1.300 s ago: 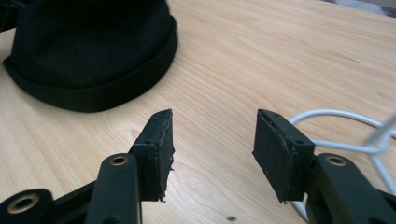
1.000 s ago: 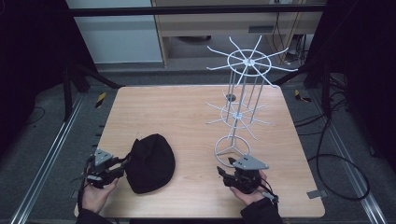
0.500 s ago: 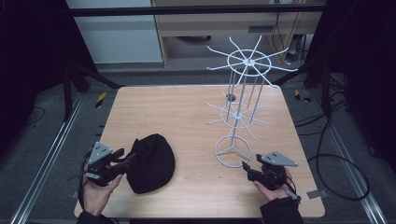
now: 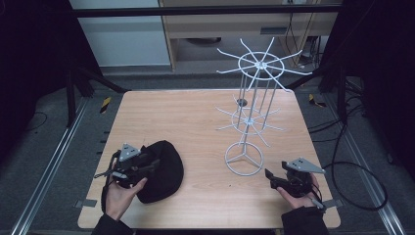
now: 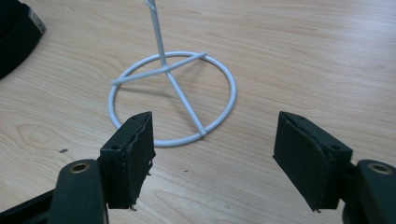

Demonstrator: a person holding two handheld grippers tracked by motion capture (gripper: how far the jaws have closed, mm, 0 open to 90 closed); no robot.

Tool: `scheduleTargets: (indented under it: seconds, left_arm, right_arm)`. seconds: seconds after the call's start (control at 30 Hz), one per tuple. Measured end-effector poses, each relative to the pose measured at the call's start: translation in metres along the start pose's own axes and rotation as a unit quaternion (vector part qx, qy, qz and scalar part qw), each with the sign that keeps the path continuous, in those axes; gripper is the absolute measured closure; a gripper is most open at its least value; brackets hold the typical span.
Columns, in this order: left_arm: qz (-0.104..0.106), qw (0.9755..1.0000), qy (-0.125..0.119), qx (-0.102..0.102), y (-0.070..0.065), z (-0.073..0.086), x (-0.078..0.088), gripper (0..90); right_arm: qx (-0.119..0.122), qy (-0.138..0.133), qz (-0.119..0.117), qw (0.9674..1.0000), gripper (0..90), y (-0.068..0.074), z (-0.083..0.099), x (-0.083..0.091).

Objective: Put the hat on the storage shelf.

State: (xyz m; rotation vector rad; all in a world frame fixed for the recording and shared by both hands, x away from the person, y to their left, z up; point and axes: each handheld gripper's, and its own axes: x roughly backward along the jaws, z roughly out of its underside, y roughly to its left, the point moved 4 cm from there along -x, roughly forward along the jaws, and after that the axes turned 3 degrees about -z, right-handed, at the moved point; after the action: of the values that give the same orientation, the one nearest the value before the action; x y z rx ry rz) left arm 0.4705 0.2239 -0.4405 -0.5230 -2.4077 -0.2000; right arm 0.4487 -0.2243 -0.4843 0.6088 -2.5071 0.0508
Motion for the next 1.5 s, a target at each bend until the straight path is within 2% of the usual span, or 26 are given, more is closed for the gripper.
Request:
scheduleTargets:
  seconds: [0.17,0.23,0.3,0.33,0.43,0.5,0.67,0.77,0.87,1.0,1.1,1.2,1.33,1.5]
  left_arm:
    - [-0.010,0.9996,0.028,-0.003,0.000,0.005,-0.016,48.8]
    - [-0.015,0.9993,0.035,0.000,0.001,0.007,-0.022,56.0]
    - [-0.011,0.9991,0.040,0.007,0.003,0.009,-0.024,61.6]
    - [-0.006,0.9991,0.040,0.013,0.003,0.009,-0.025,65.2]
    - [-0.009,0.9994,0.030,0.014,0.005,0.009,-0.023,74.8]
    - [-0.008,0.9996,0.024,0.012,0.006,0.010,-0.022,76.8]
    - [-0.005,1.0000,0.002,0.005,0.007,0.008,-0.015,78.4]
    - [0.006,0.9998,-0.021,-0.003,0.006,0.005,-0.007,78.7]
    - [0.019,0.9985,-0.051,-0.011,0.004,0.000,0.004,78.8]
    - [0.032,0.9954,-0.090,-0.012,0.001,-0.008,0.020,78.9]
    - [0.041,0.9920,-0.118,-0.018,-0.003,-0.014,0.032,78.9]
    - [0.047,0.9898,-0.133,-0.021,-0.006,-0.019,0.040,78.9]
    - [0.058,0.9851,-0.159,-0.028,-0.012,-0.027,0.055,78.9]
    - [0.079,0.9765,-0.198,-0.034,-0.021,-0.039,0.075,78.9]
  right_arm:
    - [-0.004,0.002,0.008,1.0000,34.2,-0.005,0.002,-0.002]
    - [-0.007,0.005,0.011,0.9999,37.6,-0.004,0.002,-0.002]
    - [0.002,0.008,0.017,0.9998,39.2,-0.006,0.003,-0.003]
    - [-0.002,0.011,0.016,0.9998,40.5,-0.005,0.004,-0.003]
    - [0.003,0.015,0.022,0.9996,42.0,-0.006,0.005,-0.006]
    - [0.001,0.016,0.019,0.9997,42.6,-0.005,0.006,-0.006]
    - [0.003,0.015,0.020,0.9997,42.6,-0.005,0.006,-0.007]
    - [0.004,0.013,0.021,0.9997,42.6,-0.005,0.006,-0.006]
    - [0.005,0.012,0.022,0.9997,42.6,-0.006,0.006,-0.006]
    - [0.007,0.011,0.023,0.9996,41.9,-0.006,0.006,-0.006]
    - [0.007,0.010,0.023,0.9997,41.1,-0.006,0.006,-0.006]
    - [0.007,0.007,0.022,0.9997,40.4,-0.006,0.006,-0.006]
    - [0.002,0.005,0.022,0.9997,40.1,-0.006,0.005,-0.005]
    - [0.003,0.005,0.024,0.9997,40.0,-0.005,0.005,-0.005]
